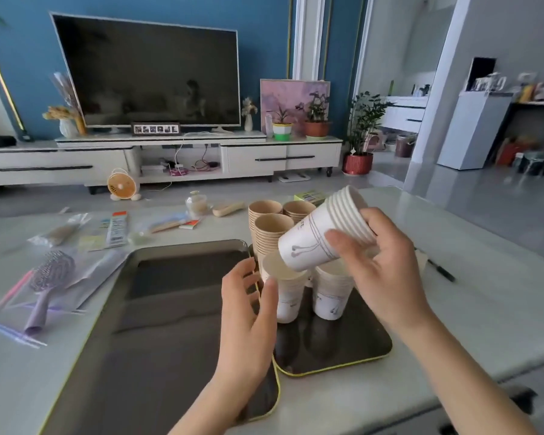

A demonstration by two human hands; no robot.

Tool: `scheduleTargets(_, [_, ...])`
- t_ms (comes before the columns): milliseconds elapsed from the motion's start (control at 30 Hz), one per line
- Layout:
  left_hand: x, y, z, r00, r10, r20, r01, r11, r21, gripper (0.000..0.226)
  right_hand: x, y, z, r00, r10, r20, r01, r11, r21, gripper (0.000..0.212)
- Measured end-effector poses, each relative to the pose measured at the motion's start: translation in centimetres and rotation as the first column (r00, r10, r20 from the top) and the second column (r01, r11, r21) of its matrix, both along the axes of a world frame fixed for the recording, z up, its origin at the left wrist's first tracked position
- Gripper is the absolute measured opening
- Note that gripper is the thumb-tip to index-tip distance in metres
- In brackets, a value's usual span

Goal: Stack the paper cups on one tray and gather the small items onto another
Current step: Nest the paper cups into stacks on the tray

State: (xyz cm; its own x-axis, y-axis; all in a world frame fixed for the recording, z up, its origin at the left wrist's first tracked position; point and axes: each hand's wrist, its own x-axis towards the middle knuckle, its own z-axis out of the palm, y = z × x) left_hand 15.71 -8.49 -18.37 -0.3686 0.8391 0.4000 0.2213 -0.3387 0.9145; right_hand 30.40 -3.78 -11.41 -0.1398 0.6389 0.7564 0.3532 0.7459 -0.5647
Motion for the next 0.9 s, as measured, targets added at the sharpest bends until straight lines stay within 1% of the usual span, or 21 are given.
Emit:
scheduleTargets(33, [0.0,0.6,-0.2,0.991,0.058,-0.123,-0.052,0.998,0.047,0.029,0.2,1.1,0.4,0.996,-0.051,0.078,0.046,0.997,0.064,0.039])
scheduleTargets(100, [-0.3,1.1,-0.8,0.939,0.116,-0.323,-0.075,0.988,0.136,0.037,-0.3,2.2,0.4,0.953,-0.136,0.272,0.098,0.984,0.148,0.038])
scheduleTargets(167, [-0.4,1.5,-1.6,0.895,0.131,-0.426,-0.072,0.986,0.150,0.052,-0.9,3.2,-0.1,0.886,-0.154,0.438,0.072,0.978,0.197,0.034])
scheduleTargets(200, [-0.5,1.7,-1.9,0.877,0.128,-0.463,-0.072,0.988,0.137,0.056,-1.2,3.6,-0.3,0.855,-0.127,0.502,0.038,0.982,0.185,0.032])
scheduleTargets(267, [-0.6,1.8,-2.5,0.838,0.107,-0.536,-0.053,0.992,0.115,0.058,-1.8,3.9,-0.8,0.776,-0.045,0.629,-0.013,0.996,0.087,0.026])
scheduleTargets(333, [-0.6,1.8,-3.0,0.807,0.062,-0.588,-0.017,0.997,0.082,0.060,-2.0,4.2,-1.7,0.704,0.037,0.709,-0.028,0.999,-0.024,0.022])
scheduleTargets(400, [-0.5,1.8,-3.2,0.795,0.018,-0.606,-0.001,1.000,0.029,0.062,-2.4,4.2,-2.5,0.690,0.064,0.721,-0.042,0.998,-0.049,0.026])
scheduleTargets(467, [-0.3,1.8,-3.1,0.803,-0.023,-0.596,0.019,1.000,-0.012,0.068,-2.9,4.2,-3.1,0.709,0.043,0.704,-0.057,0.998,-0.004,0.030])
scheduleTargets(600, [-0.2,2.2,-3.0,0.835,-0.043,-0.548,0.038,0.999,-0.021,0.079,-3.9,4.7,-3.5,0.702,0.012,0.713,-0.093,0.993,0.074,0.029])
scheduleTargets(767, [-0.3,2.3,-3.3,0.846,-0.085,-0.527,0.046,0.995,-0.086,0.079,-3.7,5.0,-4.6,0.733,-0.022,0.680,-0.084,0.989,0.123,0.026])
scheduleTargets(833, [-0.4,2.2,-3.5,0.856,-0.102,-0.508,0.044,0.991,-0.125,0.080,-3.5,4.8,-4.7,0.764,0.045,0.643,-0.121,0.990,0.074,0.024])
scheduleTargets(900, [-0.5,1.9,-3.5,0.855,-0.125,-0.504,0.047,0.985,-0.164,0.079,-2.8,4.5,-4.5,0.828,0.165,0.536,-0.184,0.983,-0.018,0.033])
